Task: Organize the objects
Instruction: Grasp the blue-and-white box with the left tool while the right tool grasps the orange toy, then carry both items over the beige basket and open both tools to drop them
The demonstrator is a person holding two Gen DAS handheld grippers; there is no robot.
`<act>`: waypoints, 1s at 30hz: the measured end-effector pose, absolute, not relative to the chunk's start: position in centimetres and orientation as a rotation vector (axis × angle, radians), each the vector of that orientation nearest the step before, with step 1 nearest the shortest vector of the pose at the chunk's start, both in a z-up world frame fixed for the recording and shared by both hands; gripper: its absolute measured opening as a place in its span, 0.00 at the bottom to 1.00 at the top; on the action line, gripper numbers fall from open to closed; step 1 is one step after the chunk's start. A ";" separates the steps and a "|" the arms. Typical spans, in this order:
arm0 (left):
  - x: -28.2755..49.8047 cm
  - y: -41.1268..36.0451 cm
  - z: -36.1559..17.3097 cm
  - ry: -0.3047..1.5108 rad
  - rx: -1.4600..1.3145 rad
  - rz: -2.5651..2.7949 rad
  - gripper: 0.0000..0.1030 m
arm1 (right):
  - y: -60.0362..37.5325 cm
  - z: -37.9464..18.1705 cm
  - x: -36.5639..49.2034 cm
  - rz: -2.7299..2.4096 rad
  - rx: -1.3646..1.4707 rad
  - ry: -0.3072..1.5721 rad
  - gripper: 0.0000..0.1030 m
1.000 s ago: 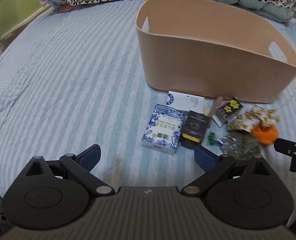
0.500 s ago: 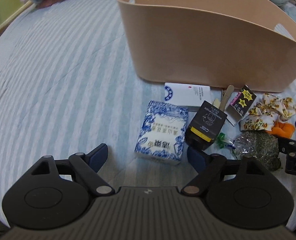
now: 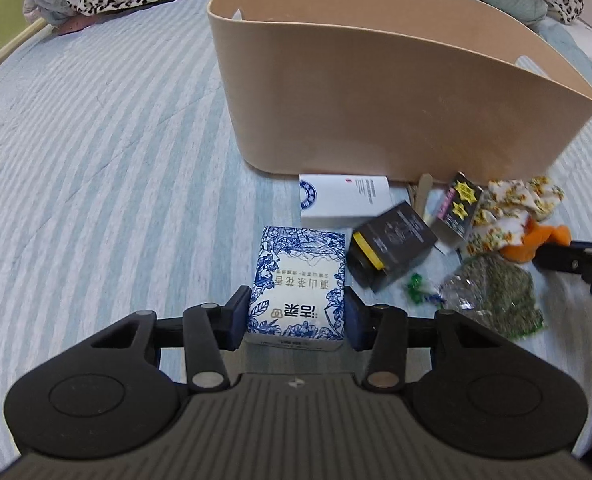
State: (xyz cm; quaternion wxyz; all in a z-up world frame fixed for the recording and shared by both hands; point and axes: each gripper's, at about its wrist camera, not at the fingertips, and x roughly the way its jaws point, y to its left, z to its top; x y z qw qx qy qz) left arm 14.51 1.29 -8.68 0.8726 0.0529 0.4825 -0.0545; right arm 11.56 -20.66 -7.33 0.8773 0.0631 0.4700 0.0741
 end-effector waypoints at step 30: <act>14.2 1.0 5.4 0.670 0.076 -0.082 0.47 | -25.0 4.8 14.3 0.101 0.143 0.669 0.09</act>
